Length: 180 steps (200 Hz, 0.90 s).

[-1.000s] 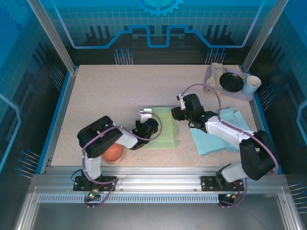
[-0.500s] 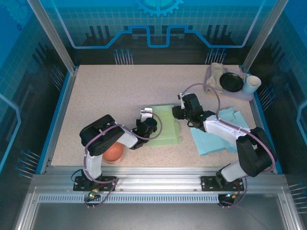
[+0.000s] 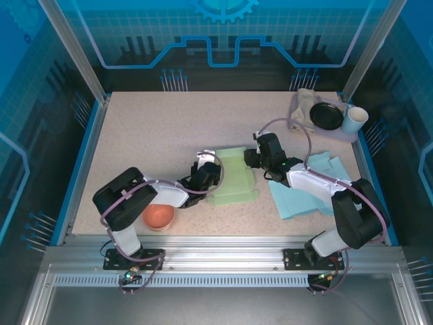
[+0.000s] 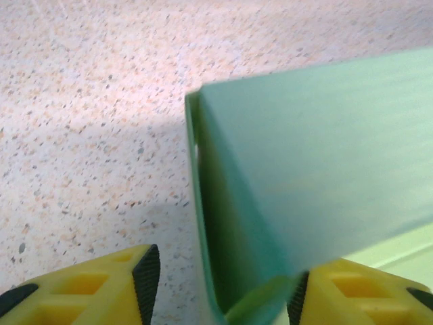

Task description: Fold the paper box

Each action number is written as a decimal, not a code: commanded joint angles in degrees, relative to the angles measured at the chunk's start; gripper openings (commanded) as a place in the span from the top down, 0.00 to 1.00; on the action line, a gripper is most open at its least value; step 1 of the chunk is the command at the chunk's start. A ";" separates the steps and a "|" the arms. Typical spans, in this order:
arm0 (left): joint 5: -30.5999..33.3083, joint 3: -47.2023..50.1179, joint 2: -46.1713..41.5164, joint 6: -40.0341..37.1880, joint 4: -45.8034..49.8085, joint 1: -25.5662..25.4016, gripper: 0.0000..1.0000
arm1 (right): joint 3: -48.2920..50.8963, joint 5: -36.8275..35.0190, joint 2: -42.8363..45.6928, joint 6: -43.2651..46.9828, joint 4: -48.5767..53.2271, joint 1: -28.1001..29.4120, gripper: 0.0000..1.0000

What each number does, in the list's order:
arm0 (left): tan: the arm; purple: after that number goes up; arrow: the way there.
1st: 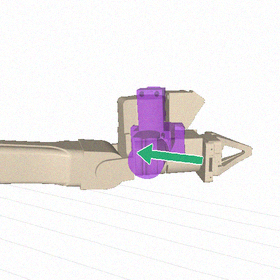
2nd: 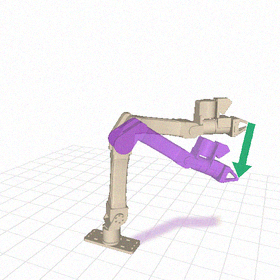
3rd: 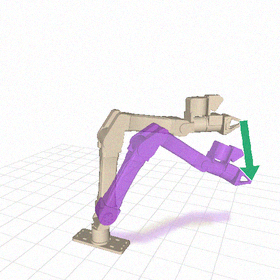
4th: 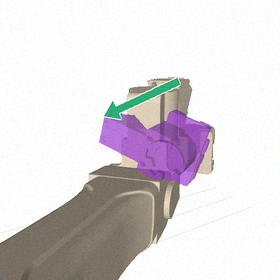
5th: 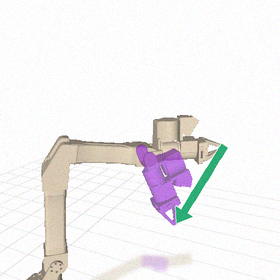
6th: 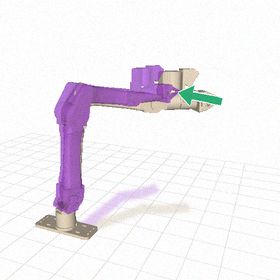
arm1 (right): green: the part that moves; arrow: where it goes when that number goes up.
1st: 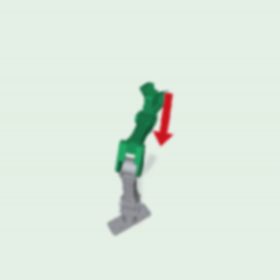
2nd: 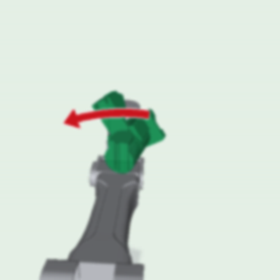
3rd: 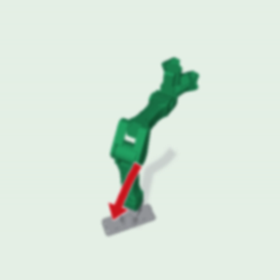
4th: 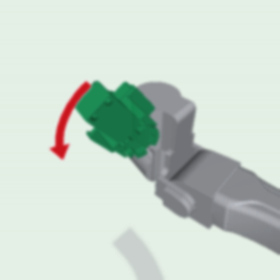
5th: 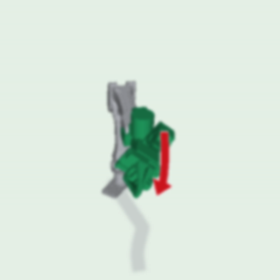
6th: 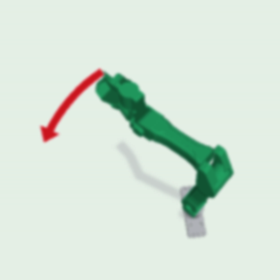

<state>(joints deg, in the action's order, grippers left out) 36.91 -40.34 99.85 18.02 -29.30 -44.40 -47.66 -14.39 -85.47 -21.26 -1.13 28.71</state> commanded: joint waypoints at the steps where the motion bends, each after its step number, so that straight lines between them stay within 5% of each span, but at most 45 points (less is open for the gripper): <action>1: -5.90 1.62 -3.78 0.09 3.01 0.36 0.43 | 0.42 -2.03 -1.45 -0.55 3.05 -0.15 0.51; 66: -2.88 1.34 -4.35 -3.30 6.49 0.82 0.51 | -0.80 -2.57 -2.29 0.08 3.33 0.42 0.51; 134: -13.58 0.64 0.94 -9.97 -2.09 4.90 0.47 | -4.26 -3.45 -4.29 4.25 5.98 0.44 0.51; 180: -8.83 -3.27 7.01 -11.49 -5.23 4.86 0.56 | -5.51 -2.06 -6.17 5.12 5.96 0.44 0.51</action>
<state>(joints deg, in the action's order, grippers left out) 26.13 -40.99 104.57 8.88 -30.61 -39.57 -52.51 -16.47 -89.52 -17.69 0.62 28.86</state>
